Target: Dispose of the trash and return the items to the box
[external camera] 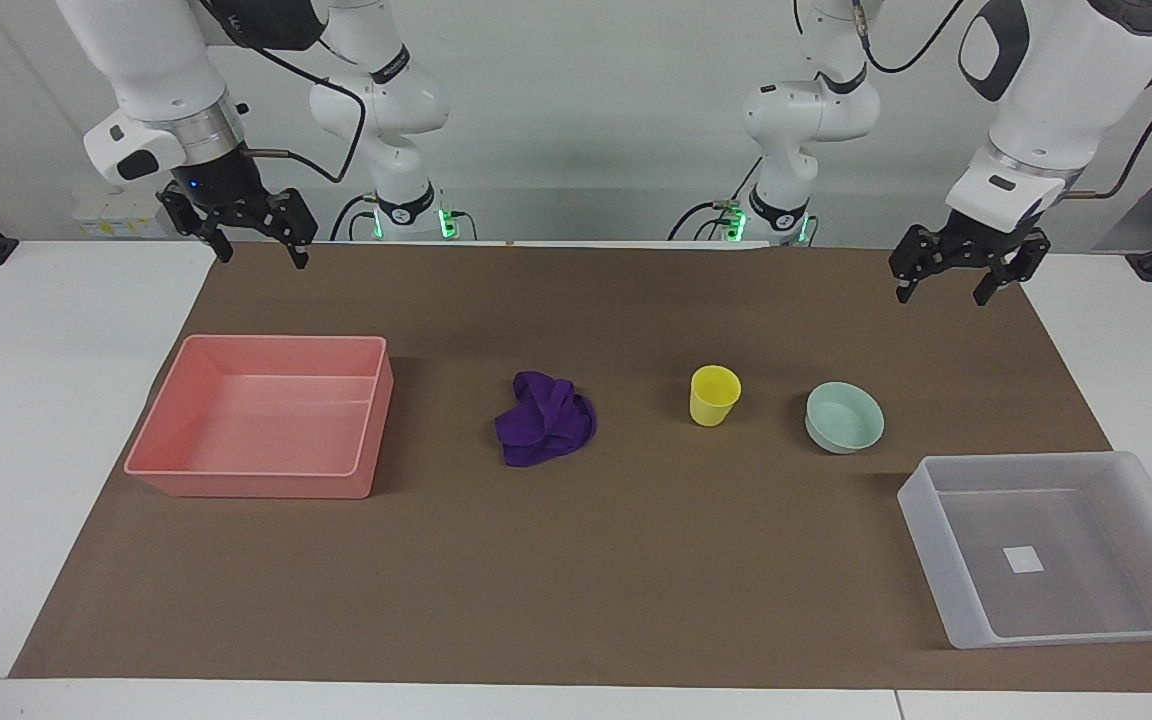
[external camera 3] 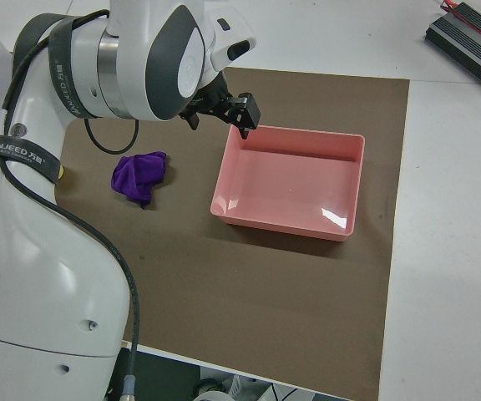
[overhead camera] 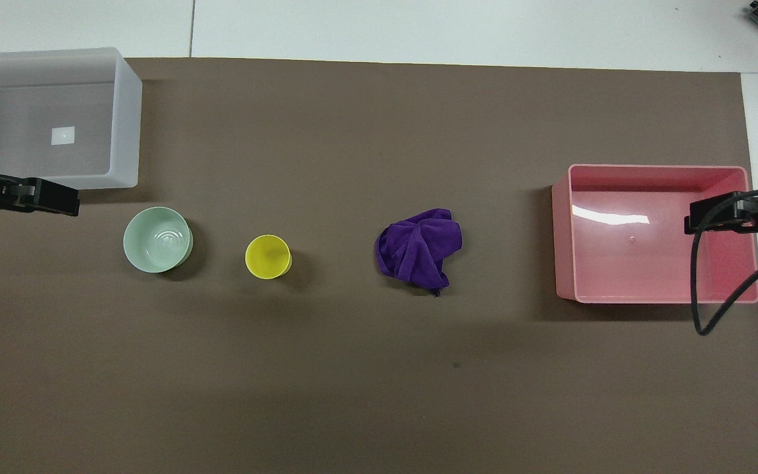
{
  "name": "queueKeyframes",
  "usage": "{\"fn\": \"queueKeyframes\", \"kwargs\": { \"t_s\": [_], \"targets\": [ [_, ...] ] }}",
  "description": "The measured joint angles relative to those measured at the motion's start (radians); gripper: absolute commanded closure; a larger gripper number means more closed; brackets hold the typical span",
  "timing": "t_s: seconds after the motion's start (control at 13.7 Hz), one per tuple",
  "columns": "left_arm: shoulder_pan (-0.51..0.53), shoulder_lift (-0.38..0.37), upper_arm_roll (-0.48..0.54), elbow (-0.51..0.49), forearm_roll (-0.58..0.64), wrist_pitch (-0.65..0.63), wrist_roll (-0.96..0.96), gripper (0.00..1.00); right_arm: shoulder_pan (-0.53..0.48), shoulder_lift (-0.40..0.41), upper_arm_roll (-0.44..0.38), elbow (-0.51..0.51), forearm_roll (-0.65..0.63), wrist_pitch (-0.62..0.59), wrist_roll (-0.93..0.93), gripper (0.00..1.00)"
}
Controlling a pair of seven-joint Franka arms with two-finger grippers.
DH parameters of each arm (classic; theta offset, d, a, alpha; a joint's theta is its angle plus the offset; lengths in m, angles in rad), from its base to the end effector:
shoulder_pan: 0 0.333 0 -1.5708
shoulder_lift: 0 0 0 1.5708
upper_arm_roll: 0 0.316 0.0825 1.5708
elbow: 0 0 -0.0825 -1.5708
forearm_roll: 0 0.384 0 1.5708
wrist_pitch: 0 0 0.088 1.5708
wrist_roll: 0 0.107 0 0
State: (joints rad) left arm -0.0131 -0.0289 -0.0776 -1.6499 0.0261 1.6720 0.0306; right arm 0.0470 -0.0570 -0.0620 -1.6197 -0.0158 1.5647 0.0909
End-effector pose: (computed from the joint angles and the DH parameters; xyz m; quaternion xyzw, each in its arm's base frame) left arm 0.5523 -0.0483 0.6120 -0.9977 0.0616 -0.0259 0.0134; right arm 0.5358 -0.0107 0.6319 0.9986 -0.0529 0.0012 0.0061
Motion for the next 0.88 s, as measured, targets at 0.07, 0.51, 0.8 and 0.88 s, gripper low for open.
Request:
{"fn": "queueKeyframes", "kwargs": {
  "t_s": [0.07,0.51,0.8,0.88],
  "targets": [
    [0.003,0.000,0.000,0.000,-0.001,0.000,0.000,0.00,0.000,-0.001,0.000,0.000,0.000,0.000,0.000,0.00],
    [0.011,0.000,0.000,0.000,-0.019,0.000,0.000,0.00,0.000,-0.001,0.000,-0.001,0.000,0.000,0.000,0.00],
    [0.032,0.000,0.000,0.000,-0.034,0.001,0.000,0.00,0.000,-0.001,0.000,-0.003,0.000,0.000,0.000,0.00],
    [0.032,0.000,0.000,0.000,-0.034,0.001,0.000,0.00,0.000,-0.001,0.000,-0.003,0.000,0.000,0.000,0.00]
  ]
}}
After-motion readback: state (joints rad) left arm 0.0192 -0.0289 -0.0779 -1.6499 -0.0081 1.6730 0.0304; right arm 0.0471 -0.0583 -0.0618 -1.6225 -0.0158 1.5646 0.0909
